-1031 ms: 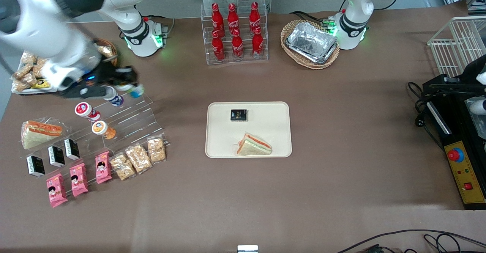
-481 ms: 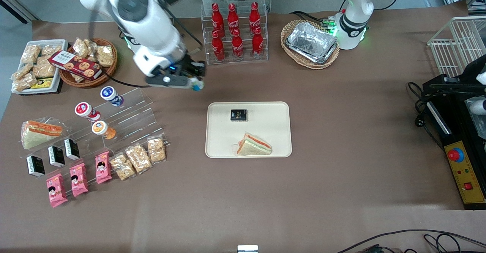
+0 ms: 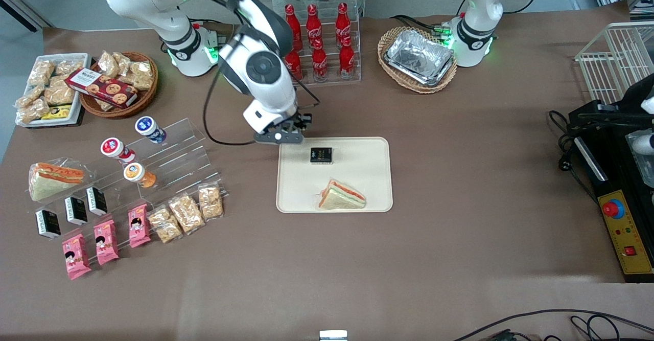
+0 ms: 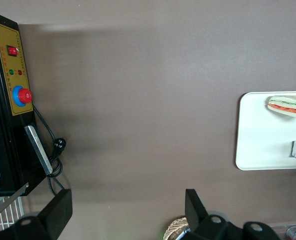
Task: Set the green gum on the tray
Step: 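Carry the green gum bottle over to the cream tray, then lower the bottle onto the tray beside the black tissue pack and release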
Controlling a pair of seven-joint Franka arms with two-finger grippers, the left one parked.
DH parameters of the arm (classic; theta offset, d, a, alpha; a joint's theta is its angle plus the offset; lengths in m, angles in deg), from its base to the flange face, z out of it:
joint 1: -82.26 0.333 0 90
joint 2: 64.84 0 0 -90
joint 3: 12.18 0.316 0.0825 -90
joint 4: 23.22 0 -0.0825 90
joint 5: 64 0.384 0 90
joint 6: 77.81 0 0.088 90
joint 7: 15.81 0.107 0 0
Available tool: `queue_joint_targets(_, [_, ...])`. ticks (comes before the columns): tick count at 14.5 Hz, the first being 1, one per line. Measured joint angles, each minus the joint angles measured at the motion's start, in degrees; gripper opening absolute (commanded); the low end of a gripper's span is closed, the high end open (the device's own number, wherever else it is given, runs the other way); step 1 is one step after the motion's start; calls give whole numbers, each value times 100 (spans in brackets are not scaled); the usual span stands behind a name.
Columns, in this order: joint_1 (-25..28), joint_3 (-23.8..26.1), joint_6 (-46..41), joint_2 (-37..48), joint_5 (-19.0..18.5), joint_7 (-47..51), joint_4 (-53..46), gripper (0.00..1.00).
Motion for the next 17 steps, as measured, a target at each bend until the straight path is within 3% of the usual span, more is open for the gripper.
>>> queue_joint_targets(9, [61,-31,1460,-905,-673,306,531,1])
queue_joint_targets(10, [61,-38,1527,-1001,-759,330,532,9])
queue_joint_targets(12, [52,-40,1607,-1095,-928,385,514,74])
queue_joint_targets(13, [50,-41,1614,-1100,-937,388,512,85])
queue_joint_targets(14, [49,-41,1615,-1100,-938,394,512,86])
queue_joint_targets(15, [49,-45,1620,-1110,-944,399,513,100])
queue_joint_targets(17, [43,-60,1638,-1159,-961,402,514,100])
